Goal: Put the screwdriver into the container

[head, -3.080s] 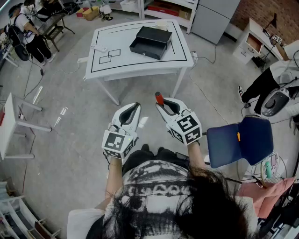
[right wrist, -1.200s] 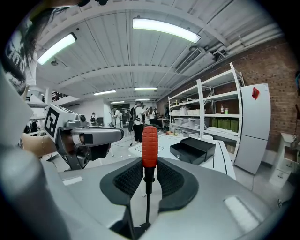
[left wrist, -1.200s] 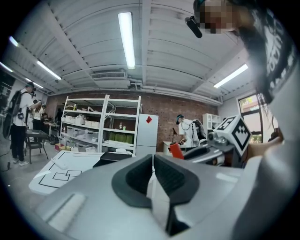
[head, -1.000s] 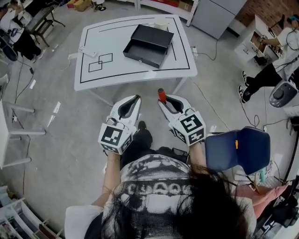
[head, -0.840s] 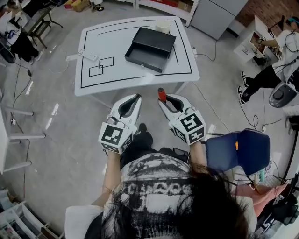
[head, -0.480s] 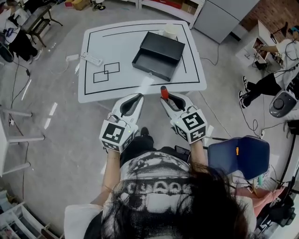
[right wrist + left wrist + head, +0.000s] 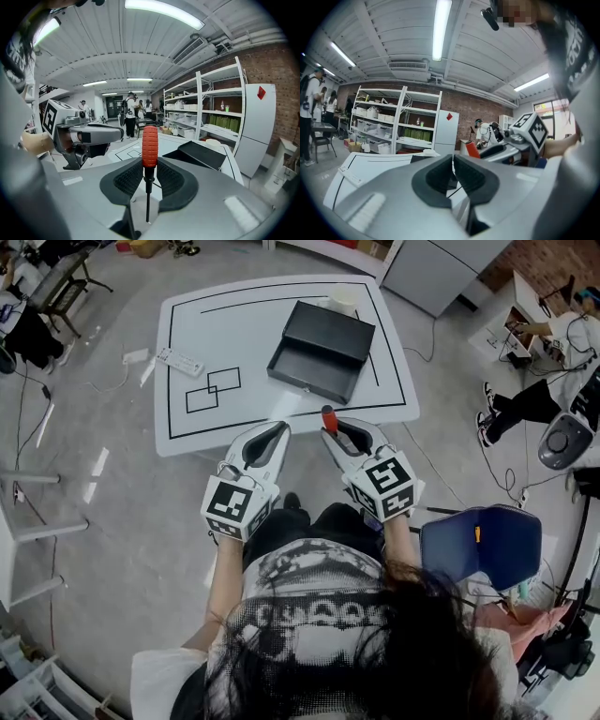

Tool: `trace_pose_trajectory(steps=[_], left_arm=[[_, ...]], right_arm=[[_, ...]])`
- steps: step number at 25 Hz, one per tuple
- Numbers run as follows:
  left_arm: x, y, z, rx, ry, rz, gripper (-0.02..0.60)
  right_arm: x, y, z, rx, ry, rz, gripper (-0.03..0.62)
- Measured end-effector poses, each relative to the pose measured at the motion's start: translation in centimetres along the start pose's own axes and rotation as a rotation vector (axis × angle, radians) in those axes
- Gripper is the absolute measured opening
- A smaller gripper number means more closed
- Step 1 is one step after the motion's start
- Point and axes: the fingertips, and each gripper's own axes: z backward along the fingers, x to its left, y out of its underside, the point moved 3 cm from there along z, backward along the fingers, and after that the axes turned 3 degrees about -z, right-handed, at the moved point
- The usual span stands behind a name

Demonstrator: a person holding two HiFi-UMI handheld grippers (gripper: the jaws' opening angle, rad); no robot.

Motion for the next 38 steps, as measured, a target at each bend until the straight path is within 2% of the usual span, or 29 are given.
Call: trace_pose_trajectory(steps=[6, 13, 23, 31, 38], left_arm=[[0.6, 0.3, -0.8, 0.002, 0.019, 0.015, 0.000], [1.6, 0.6, -1.6, 0.007, -0.013, 0.032, 0.000], [3.7, -0.2, -4.5, 0.014, -0.137, 0.048, 0.000], [5.3, -1.0, -6.8, 0.014, -0.249, 0.053, 0.000], [6.1, -0.6, -7.2, 0.036, -0.334, 0.063, 0.000]], right_arm=[[-0.9, 0.0, -0.8, 0.023, 0.019, -0.007, 0.091], [-3.2, -0.5, -2.4, 0.042, 0.016, 0.026, 0.091], [-9.5, -1.8, -6.9, 0.095, -0.039, 0.086, 0.091], [-13.7, -1.7, -12.5, 0.203, -0.096, 0.281, 0.091], [-14.1, -0.6, -17.6, 0.273, -0.200, 0.364, 0.091]])
